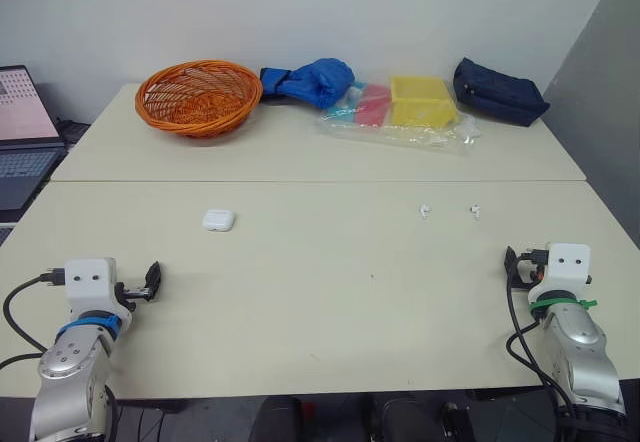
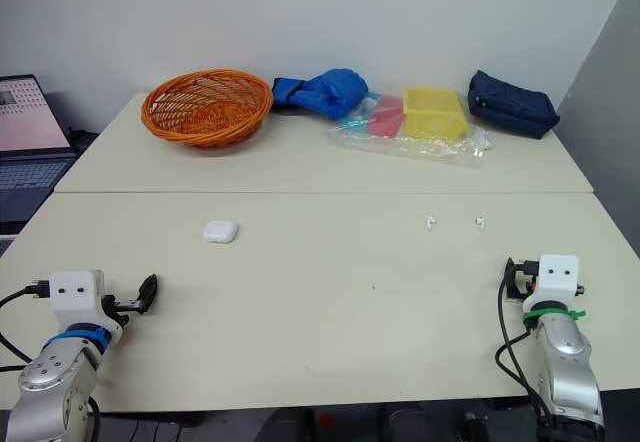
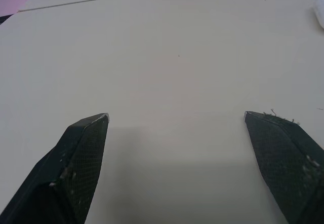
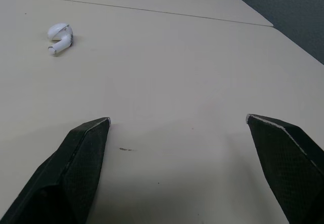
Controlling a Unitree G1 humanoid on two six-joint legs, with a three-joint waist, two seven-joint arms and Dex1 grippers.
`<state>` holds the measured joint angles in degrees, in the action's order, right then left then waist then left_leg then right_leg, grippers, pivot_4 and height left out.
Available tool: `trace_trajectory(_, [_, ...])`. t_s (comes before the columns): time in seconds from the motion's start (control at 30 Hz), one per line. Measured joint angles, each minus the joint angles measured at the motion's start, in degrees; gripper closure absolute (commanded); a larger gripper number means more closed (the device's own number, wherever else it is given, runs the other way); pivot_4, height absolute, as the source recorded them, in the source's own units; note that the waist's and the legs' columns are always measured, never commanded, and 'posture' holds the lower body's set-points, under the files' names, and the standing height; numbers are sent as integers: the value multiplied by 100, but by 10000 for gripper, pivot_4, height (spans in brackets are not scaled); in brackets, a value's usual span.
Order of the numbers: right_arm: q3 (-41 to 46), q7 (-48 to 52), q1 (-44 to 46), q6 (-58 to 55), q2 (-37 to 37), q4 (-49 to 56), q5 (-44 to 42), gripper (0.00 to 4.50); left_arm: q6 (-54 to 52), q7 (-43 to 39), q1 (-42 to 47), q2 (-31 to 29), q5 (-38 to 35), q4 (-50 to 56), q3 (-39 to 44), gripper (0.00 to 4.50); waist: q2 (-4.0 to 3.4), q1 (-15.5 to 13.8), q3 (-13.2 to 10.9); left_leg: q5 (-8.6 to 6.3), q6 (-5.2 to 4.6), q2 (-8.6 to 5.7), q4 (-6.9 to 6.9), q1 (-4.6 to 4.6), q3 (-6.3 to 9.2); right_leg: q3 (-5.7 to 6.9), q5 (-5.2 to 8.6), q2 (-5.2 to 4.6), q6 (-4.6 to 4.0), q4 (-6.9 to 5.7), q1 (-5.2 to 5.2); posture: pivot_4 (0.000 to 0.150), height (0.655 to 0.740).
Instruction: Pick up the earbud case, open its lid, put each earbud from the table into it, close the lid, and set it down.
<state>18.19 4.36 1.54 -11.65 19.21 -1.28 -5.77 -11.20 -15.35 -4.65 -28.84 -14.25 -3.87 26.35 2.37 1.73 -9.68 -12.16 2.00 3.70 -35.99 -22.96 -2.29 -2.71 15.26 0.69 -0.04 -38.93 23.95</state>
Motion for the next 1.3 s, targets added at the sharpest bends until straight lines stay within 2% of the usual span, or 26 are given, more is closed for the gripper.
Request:
trace_trajectory(0.37, [-17, 33, 10, -10, 12, 4, 2, 0, 33, -158, -155, 97, -213, 165, 67, 238, 2, 6, -1, 0, 0, 2, 0, -2, -1, 0, 2, 0, -3, 1, 2, 1500, 7400])
trace_trajectory(0.6, [-183, 274, -40, -161, 25, 282, -3, 0, -260, -380, -513, 131, -599, 909, 90, 238, 1, 11, -3, 0, 0, 5, 4, -4, -1, -2, 4, 1, -7, 0, 7, 1500, 7400])
trace_trajectory(0.73, [-841, 1286, 139, -351, 425, 773, -189, 0, -524, -663, -457, 168, -846, 1546, -207, 238, -3, 10, -7, 0, 0, 0, 2, -1, -1, -3, 3, 2, -5, 0, 5, 1500, 7400])
trace_trajectory(0.87, [-1337, 2423, 467, -811, 694, 1320, -837, 0, -699, -636, -46, 315, -794, 1518, -647, 238, 0, 2, -6, 0, 0, 0, 1, -3, 11, 11, 3, 13, -4, -1, -1, 1500, 7400])
trace_trajectory(0.97, [-1469, 2954, 732, -1170, 842, 1407, -1250, 0, -766, -519, 211, 388, -696, 1317, -784, 238, 1, 0, -8, 0, 0, -1, 2, -8, 10, 11, -10, 21, 26, 0, 4, 1500, 7400])
trace_trajectory(1.13, [-1865, 4475, 1942, -1887, 1596, 1525, -2066, 0, -734, -390, 891, 405, -308, 377, -1076, 238, 1, 9, -15, 0, -1, -5, 2, -8, 12, 20, -15, 28, 36, 1, 4, 1500, 7400])
trace_trajectory(1.3, [-2138, 5318, 2441, -2418, 1907, 1574, -2519, 0, -475, -385, 1228, 470, -153, -135, -1090, 238, 6, -5, -12, 0, -1, -5, 3, -18, 21, 22, -11, 26, 31, 4, 6, 1500, 7400])
